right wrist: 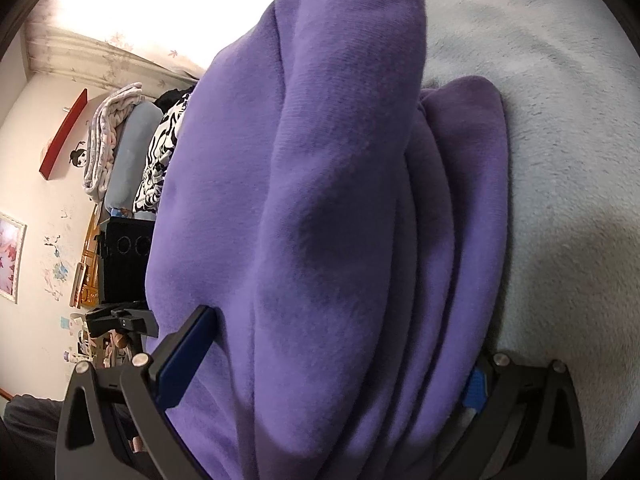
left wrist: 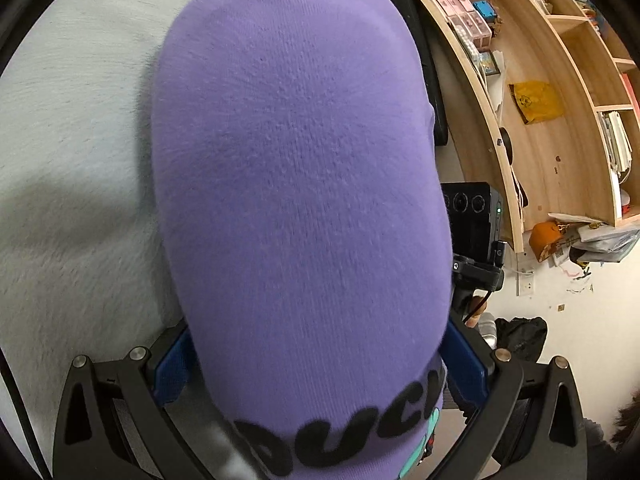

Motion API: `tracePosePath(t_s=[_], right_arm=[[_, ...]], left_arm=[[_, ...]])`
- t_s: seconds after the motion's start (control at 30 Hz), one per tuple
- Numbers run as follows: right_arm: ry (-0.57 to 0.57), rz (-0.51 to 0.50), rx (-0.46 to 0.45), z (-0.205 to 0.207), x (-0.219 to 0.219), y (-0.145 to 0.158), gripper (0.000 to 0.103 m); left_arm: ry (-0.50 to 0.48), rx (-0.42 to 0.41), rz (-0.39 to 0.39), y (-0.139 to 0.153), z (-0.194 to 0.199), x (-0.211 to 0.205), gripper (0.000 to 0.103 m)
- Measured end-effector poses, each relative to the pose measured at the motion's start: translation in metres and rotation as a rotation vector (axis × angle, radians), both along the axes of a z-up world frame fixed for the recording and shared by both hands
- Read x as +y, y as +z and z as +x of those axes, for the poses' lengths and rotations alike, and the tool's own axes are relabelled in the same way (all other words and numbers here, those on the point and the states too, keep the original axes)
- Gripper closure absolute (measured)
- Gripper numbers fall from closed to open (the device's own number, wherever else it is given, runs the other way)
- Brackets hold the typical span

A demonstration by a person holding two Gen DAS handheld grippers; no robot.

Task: Fold large clothes
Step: 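Grasp the folded purple hoodie bundle with both tools and lift it, then carry the lifted hoodie with both tools toward the folded clothes stack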

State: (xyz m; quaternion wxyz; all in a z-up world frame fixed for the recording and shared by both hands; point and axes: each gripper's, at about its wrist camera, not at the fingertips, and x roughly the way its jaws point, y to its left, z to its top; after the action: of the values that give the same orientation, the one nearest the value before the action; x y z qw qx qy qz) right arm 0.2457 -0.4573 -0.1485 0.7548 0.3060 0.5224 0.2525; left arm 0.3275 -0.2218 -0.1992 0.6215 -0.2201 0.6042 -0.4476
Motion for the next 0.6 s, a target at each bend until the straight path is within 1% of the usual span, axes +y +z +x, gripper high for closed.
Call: tracePosePath(t_s=[0.2,0.33,0.4,0.47,0.6], right_arm=[[-0.025,-0.010,-0.018,0.000,0.002,0.002,0.000],[-0.024,-0.014,-0.029,0.000,0.002,0.005,0.001],[-0.021,-0.016,-0.051,-0.002,0.006,0.013,0.004],[-0.010,-0.047,-0.084,-0.004,0.011,0.025,0.009],[-0.016,-0.075,-0.123,-0.009,0.020,0.048,0.012]], left_arm=[[0.019,0.014,0.034,-0.001,0.001,-0.004,0.000],[0.002,-0.033,0.063,0.010,-0.004,-0.012,0.000],[-0.011,-0.060,0.077,0.016,-0.006,-0.017,0.000],[-0.020,-0.081,0.088,0.023,-0.007,-0.022,0.000],[-0.025,-0.106,0.087,0.042,-0.011,-0.025,0.000]])
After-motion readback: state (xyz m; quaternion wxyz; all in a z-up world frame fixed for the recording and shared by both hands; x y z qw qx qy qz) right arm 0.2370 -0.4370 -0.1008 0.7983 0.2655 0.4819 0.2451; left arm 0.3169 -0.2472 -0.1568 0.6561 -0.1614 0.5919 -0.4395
